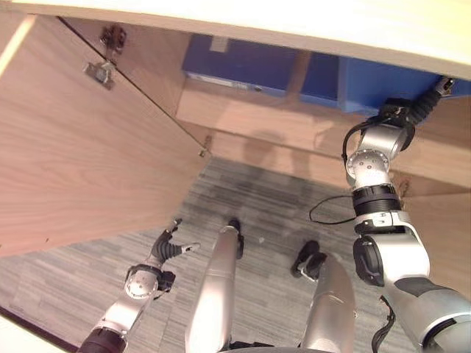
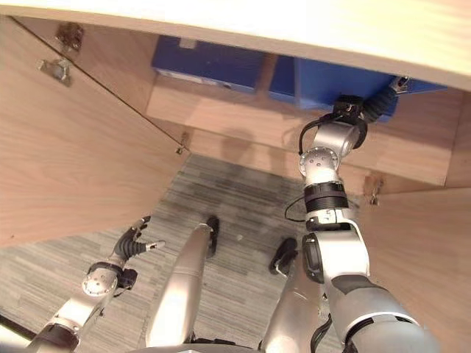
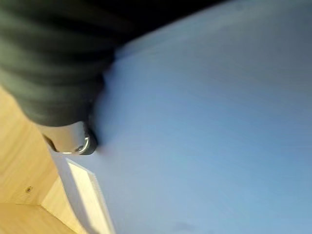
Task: Put the empty folder in the office cabinet
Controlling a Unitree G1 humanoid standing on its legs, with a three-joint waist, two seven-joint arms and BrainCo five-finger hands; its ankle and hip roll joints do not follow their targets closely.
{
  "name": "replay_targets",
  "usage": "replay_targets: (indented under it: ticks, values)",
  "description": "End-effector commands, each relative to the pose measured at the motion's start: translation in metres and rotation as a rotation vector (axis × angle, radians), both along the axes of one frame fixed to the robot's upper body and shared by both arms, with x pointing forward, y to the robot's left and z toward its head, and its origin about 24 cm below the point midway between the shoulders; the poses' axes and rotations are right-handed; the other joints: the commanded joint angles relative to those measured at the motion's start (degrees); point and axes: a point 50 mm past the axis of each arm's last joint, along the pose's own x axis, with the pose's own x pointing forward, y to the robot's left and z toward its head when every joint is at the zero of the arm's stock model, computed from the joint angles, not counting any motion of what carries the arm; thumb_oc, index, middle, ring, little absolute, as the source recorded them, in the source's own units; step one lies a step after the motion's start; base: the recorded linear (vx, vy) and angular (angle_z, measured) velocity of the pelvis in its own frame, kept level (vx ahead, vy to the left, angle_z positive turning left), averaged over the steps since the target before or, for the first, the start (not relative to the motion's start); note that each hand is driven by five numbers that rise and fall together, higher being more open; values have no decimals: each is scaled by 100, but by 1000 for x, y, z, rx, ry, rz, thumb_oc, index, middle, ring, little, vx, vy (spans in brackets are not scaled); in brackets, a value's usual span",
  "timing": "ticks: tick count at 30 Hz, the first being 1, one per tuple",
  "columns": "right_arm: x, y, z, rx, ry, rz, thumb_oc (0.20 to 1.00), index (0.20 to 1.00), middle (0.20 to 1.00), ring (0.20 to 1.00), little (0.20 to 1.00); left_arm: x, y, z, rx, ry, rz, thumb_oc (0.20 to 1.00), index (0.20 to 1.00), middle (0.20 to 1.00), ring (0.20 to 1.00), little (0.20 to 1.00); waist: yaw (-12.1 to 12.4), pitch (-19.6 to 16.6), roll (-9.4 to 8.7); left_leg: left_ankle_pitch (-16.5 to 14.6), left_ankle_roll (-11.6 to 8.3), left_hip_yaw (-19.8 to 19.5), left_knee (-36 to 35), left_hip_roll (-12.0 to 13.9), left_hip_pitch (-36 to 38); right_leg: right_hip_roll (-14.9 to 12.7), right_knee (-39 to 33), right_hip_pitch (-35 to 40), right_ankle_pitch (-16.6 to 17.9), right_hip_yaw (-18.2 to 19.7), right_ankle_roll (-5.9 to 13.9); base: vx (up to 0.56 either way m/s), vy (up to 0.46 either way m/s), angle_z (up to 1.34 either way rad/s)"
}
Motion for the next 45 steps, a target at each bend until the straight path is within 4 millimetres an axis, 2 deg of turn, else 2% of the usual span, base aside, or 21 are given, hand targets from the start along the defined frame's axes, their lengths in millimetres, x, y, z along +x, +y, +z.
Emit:
replay_targets:
  ticks: [1,5,8,15,17,19,21,24,28,32,37,38,41,45]
  values:
    - [-14,-1,37,-138,-180,-17,200,200,200,200,200,-11,8,6,30,-5,-24,1000,1000,1000,1000,1000,164,-357,148,126,263,203,-964,-173,-71,206,-290,518,-145,-225,233,32,180,-35]
    - [-20,2,36,-133,-206,-15,200,200,200,200,200,-12,13,7,53,-11,-10,1000,1000,1000,1000,1000,156,-468,128,103,400,405,-994,-270,-172,73,-305,253,-28,-113,298,6,162,-16]
    - [-22,3,46,-122,-242,-19,200,200,200,200,200,-11,15,7,65,-14,-2,1000,1000,1000,1000,1000,145,-478,146,19,485,502,-793,-314,-376,-81,-207,42,-4,-51,336,-8,107,-10]
    - [-28,5,67,-112,-324,-32,200,200,200,200,200,-8,12,9,72,-27,-12,1000,1000,1000,1000,1000,20,-485,235,-107,537,652,-296,-281,-858,-253,147,-412,-120,142,291,-3,58,-2]
    - [-28,5,68,-112,-325,-33,200,200,200,200,200,-8,12,10,72,-28,-12,1000,1000,1000,1000,1000,24,-493,231,-114,537,658,-277,-279,-885,-253,164,-443,-126,153,290,9,-1,-7]
    - [-33,6,82,-123,-372,-43,200,200,200,200,200,-9,10,8,77,-23,-24,1000,1000,1000,1000,1000,-14,-529,211,-146,525,656,-145,-238,-994,-240,247,-564,-164,213,270,24,-19,-12]
    - [-33,5,87,-127,-380,-49,200,200,200,200,200,-8,10,9,77,-24,-27,1000,1000,1000,1000,1000,-6,-539,207,-157,522,662,-111,-229,-1027,-237,280,-604,-178,226,265,17,-15,-14]
    - [-37,-4,115,-133,-420,-92,200,200,200,200,200,-9,11,10,80,-25,-45,1000,1000,1000,1000,1000,31,-580,186,-174,500,655,-49,-199,-1088,-218,332,-690,-205,254,256,13,-36,-6]
    - [-43,-3,127,-85,-486,-102,200,200,200,200,200,-4,8,13,75,-34,-53,1000,1000,1000,1000,1000,42,-598,185,-200,502,647,38,-189,-1149,-196,419,-771,-238,294,245,1,-6,-1]
    - [-51,8,116,-11,-552,-85,200,200,200,200,200,-3,4,13,81,-32,-70,1000,1000,1000,1000,1000,3,-600,194,-216,512,640,44,-196,-1140,-178,421,-783,-251,288,240,0,0,0]
    - [-48,18,105,14,-526,-50,200,200,200,200,200,-4,1,9,67,-17,-71,1000,1000,1000,1000,1000,-27,-626,194,-210,528,669,-9,-198,-1116,-147,389,-830,-203,307,249,-23,18,-3]
    - [-48,27,96,17,-519,-22,200,200,200,200,200,-5,0,7,62,-6,-69,1000,1000,1000,1000,1000,-45,-619,196,-205,543,681,-22,-195,-1113,-133,370,-839,-181,324,247,-30,15,-6]
    - [-44,39,73,16,-452,23,200,200,200,200,200,-8,-1,3,55,12,-71,1000,1000,1000,1000,1000,-99,-626,190,-189,560,707,-55,-195,-1087,-137,346,-831,-160,327,238,-33,33,-5]
    - [-35,37,56,19,-372,36,200,200,200,200,200,-11,-2,2,43,20,-74,1000,1000,1000,1000,1000,-135,-644,210,-194,587,766,-129,-217,-1051,-174,278,-847,-73,317,271,-27,49,-4]
